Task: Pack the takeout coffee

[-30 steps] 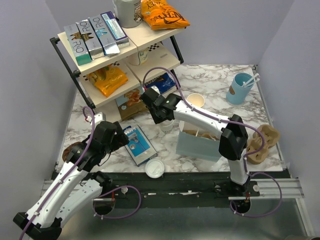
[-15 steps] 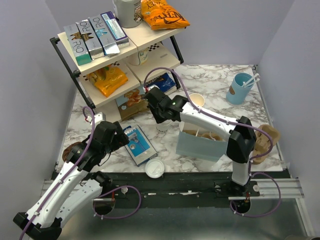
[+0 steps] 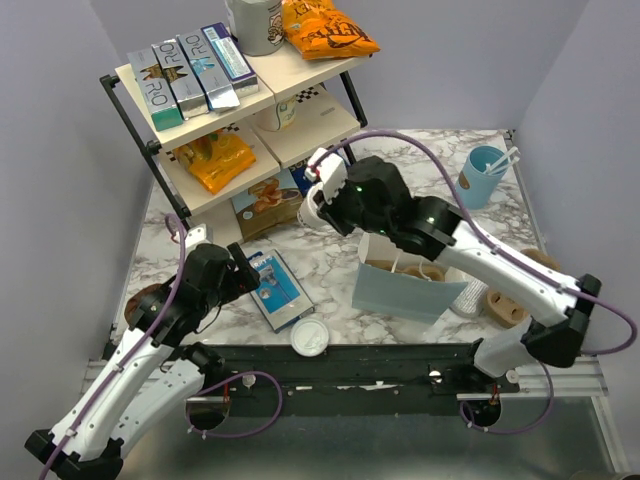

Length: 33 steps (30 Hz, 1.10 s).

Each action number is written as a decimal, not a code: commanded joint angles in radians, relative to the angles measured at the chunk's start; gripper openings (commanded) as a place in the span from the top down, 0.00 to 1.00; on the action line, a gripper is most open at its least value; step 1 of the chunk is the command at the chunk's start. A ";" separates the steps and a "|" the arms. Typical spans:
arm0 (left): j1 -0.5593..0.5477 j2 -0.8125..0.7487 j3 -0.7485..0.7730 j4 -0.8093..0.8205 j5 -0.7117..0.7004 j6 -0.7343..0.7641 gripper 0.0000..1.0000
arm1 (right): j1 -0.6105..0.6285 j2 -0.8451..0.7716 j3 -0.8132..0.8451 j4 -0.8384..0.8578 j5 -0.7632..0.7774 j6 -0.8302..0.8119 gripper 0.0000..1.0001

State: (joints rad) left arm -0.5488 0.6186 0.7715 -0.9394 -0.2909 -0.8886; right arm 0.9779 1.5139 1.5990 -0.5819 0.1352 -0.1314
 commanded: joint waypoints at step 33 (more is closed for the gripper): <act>-0.141 0.478 0.345 0.541 0.553 0.115 0.01 | 0.013 -0.379 0.233 -0.697 -0.141 -0.539 0.99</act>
State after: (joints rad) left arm -0.6655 1.0664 1.0687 -0.4091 0.2741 -0.7998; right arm 0.9871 1.1370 1.8034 -1.2179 -0.0799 -0.6563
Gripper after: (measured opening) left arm 0.988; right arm 0.220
